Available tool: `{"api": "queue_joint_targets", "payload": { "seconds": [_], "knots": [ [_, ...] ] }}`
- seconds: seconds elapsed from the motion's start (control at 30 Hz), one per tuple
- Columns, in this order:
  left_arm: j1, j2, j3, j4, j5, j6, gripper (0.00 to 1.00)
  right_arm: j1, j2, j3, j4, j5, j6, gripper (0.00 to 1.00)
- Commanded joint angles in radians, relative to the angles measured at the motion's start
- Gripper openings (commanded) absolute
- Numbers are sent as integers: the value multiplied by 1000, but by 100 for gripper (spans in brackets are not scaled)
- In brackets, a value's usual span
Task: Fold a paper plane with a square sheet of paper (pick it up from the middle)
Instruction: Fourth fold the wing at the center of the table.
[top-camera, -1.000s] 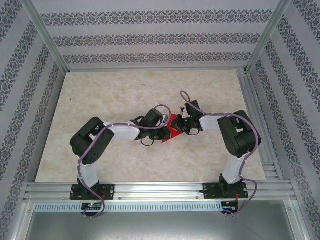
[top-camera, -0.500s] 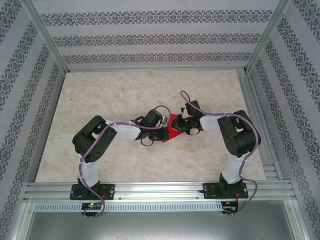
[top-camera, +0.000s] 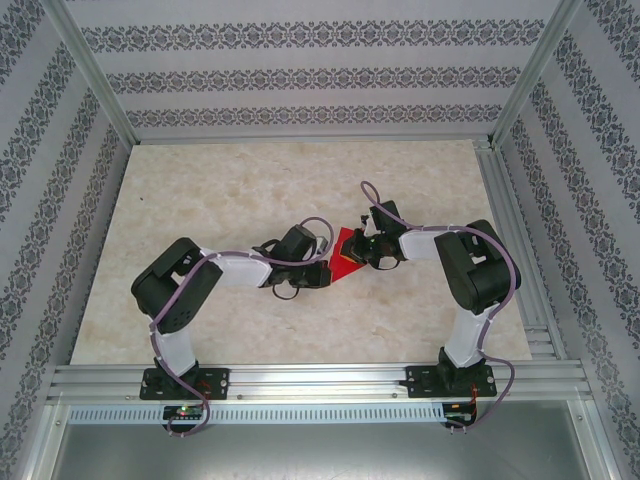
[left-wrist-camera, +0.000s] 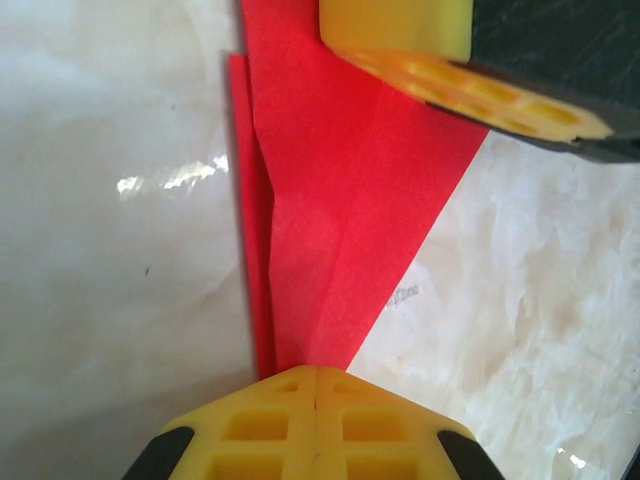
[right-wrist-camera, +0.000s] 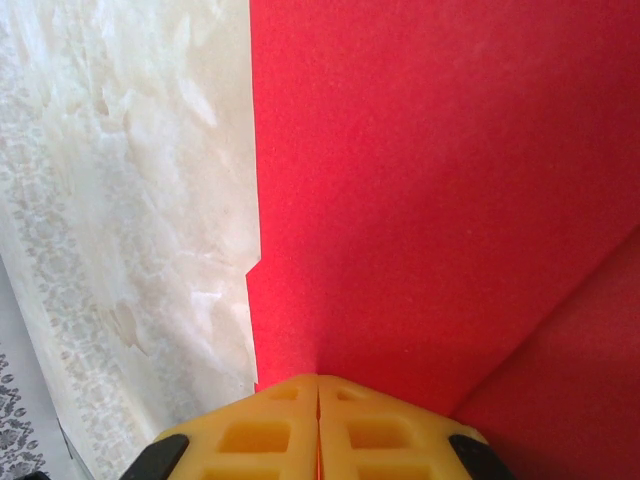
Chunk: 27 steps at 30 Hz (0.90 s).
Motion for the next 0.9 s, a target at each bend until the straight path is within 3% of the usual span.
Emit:
{"api": "queue_joint_targets", "payload": {
  "seconds": [0.0,0.17,0.37,0.63,0.87],
  "knots": [
    [-13,-30,-40,-142,4,24,5,1,93,-43,-122,135,-14,9],
    [-20,-38,-42,-164,29,63,6,0,94,-43,-127,136,-17,9],
    [-26,-40,-7,-247,-34,103,6,-2,90,-40,-131,137,-17,9],
    [-25,-187,-15,-52,-81,30,8,-2,86,-39,-127,132,-17,9],
    [-26,-86,34,29,-86,1,9,-2,88,-39,-121,125,-15,9]
  ]
}}
